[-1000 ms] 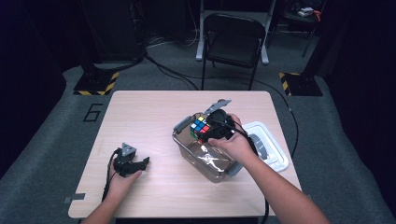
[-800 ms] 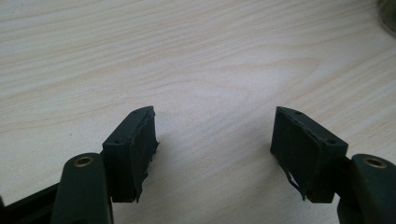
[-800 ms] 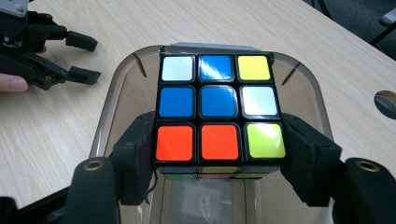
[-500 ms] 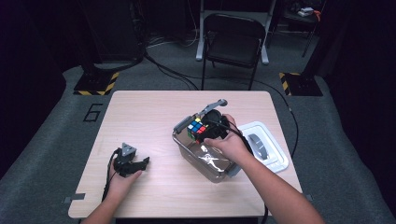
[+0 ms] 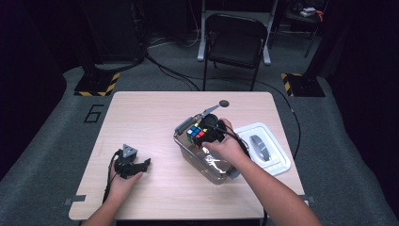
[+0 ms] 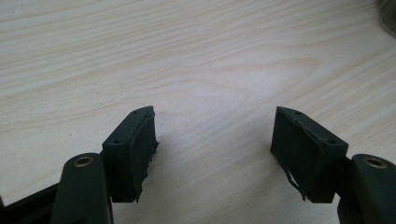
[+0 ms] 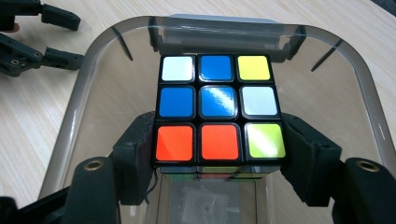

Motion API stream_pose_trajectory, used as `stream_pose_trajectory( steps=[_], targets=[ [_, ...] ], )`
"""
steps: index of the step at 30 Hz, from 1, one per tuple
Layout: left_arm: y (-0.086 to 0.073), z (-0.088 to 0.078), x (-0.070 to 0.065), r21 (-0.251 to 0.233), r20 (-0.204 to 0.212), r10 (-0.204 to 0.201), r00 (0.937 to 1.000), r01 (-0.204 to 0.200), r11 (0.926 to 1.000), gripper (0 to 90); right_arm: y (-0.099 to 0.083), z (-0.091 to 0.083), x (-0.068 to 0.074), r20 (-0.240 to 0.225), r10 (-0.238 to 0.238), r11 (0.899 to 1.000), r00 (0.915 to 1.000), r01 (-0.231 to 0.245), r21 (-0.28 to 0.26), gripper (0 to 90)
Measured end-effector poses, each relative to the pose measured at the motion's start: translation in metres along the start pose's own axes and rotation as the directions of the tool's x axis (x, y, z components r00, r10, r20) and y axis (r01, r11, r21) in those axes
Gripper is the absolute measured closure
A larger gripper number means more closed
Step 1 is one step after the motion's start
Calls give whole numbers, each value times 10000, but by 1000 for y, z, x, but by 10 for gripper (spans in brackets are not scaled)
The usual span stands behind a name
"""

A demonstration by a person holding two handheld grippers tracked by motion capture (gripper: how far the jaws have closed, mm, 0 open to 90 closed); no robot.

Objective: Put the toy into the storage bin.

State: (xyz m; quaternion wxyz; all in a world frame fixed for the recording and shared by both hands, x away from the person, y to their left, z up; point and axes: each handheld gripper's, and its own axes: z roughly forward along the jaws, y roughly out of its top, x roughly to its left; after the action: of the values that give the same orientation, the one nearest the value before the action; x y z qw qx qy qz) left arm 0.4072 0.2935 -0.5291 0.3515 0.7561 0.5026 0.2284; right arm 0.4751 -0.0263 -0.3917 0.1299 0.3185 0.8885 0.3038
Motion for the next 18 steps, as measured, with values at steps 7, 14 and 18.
stream_pose_trajectory(
  steps=[7,14,18],
  targets=[
    [0,0,0,2,0,1,10000,-1,10000,307,1,7,-4,23,94,9999,10000,-94,108,340],
    [0,0,0,3,1,-1,10000,1,10000,307,1,15,-5,98,124,9996,9999,-126,257,340],
    [0,0,0,1,2,2,10000,-2,10000,307,0,21,-4,115,141,9990,9998,-145,414,340]
  ],
)
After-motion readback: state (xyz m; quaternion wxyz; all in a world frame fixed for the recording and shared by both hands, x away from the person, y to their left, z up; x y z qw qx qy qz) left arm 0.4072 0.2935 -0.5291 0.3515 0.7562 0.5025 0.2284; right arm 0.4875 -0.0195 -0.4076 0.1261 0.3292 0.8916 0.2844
